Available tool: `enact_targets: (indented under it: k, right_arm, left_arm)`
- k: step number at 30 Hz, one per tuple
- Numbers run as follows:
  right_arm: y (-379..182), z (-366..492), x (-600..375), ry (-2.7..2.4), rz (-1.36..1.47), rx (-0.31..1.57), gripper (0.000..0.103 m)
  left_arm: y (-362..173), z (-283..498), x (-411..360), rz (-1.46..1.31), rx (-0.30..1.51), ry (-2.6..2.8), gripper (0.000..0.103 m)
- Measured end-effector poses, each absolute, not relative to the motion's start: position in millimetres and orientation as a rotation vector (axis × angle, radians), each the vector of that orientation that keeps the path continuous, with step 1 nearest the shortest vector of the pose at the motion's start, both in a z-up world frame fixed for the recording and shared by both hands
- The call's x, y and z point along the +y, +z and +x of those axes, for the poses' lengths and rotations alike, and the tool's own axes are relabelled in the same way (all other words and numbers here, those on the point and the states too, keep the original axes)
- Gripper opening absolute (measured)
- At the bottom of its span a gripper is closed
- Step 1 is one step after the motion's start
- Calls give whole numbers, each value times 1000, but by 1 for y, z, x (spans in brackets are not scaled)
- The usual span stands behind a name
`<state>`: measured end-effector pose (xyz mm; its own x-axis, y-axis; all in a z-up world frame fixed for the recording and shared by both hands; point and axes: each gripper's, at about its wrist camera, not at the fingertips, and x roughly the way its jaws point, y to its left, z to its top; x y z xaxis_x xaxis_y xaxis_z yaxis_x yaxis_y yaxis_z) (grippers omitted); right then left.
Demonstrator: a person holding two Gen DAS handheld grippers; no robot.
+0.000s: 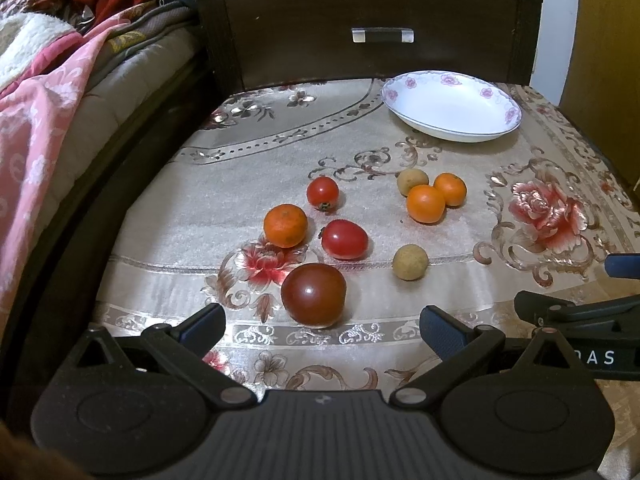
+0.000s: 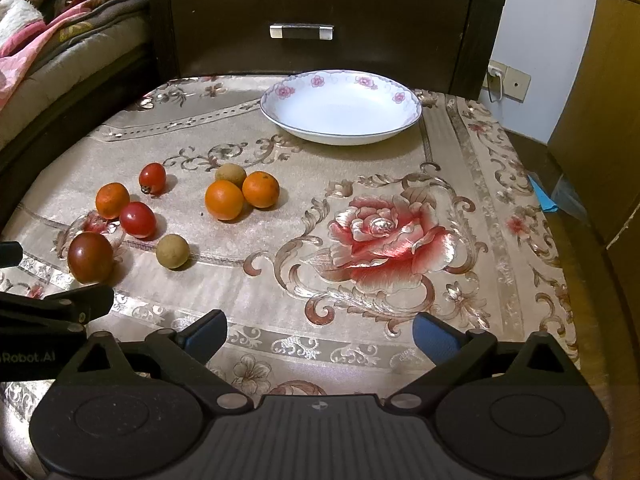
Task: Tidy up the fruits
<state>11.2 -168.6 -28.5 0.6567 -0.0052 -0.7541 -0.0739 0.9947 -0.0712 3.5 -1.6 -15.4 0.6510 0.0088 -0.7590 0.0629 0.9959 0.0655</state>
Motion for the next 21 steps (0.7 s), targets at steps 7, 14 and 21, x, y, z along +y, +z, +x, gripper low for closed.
enact_targets:
  k: [7, 14, 21]
  right_arm:
    - [-30, 14, -167, 44, -100, 859, 95]
    - [-30, 13, -166, 48, -103, 859, 95]
    - [-28, 13, -166, 63, -106, 856, 94]
  left_arm:
    - [-16, 4, 0, 87, 864, -26, 103]
    - [-15, 4, 0, 94, 861, -25, 103]
    - [-11, 2, 2, 105, 855, -19, 103]
